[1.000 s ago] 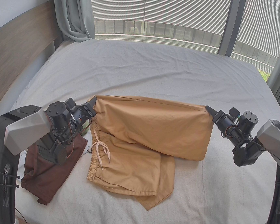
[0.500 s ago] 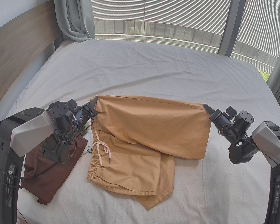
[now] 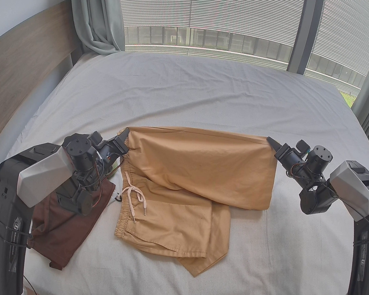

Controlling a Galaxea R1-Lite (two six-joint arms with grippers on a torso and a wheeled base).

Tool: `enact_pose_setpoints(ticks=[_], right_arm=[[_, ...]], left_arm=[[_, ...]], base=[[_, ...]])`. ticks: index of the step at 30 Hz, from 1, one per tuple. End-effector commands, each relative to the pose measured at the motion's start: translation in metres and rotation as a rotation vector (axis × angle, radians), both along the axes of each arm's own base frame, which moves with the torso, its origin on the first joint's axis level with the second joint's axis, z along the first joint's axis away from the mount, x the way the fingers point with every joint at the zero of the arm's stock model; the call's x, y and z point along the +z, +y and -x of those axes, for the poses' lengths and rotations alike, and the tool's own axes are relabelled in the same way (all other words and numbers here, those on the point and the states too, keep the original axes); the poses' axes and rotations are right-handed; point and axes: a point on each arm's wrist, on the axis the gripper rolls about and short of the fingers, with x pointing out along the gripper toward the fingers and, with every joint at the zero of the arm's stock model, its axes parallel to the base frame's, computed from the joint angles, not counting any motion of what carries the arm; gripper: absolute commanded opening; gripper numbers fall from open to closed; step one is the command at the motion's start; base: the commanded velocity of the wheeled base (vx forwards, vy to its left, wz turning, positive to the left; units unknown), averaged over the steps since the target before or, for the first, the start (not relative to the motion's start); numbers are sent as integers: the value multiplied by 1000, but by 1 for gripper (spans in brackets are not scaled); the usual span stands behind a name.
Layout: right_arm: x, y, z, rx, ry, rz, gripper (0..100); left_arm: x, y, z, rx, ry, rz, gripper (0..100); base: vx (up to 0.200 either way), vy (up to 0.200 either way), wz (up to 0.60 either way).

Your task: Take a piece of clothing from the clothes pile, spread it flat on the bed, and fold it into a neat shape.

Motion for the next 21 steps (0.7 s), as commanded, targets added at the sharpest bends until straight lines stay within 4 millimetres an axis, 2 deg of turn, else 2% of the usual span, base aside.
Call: enact_pose_setpoints(ticks=[1, 6, 7, 8, 13, 16, 19, 21], right_arm=[[3, 1, -3, 3, -13, 0, 0], [3, 5, -4, 10, -14, 0, 0], [1, 6, -4, 12, -19, -1, 100], [0, 6, -6, 12, -25, -1, 100], [2, 3, -13, -27, -59, -12, 100], [2, 0, -10, -48, -51, -15, 100], [4, 1, 1, -47, -47, -12, 100], [6, 4, 20, -38, -14, -8, 100]], left_arm=[[0, 0, -1, -1, 5, 0, 0], [2, 0, -3, -2, -2, -1, 0], [2, -1, -4, -2, -2, 0, 0], [2, -1, -4, -3, -1, -2, 100], [1, -2, -4, -8, 9, -3, 100], [-1, -2, -5, -8, 42, -8, 100], [-3, -2, -4, -8, 69, -13, 100], [-6, -1, -3, -7, 93, -17, 100]], base=[[0, 0, 0], [0, 0, 0], [0, 0, 0], [0, 0, 0], [0, 0, 0], [0, 0, 0], [0, 0, 0], [0, 0, 0]])
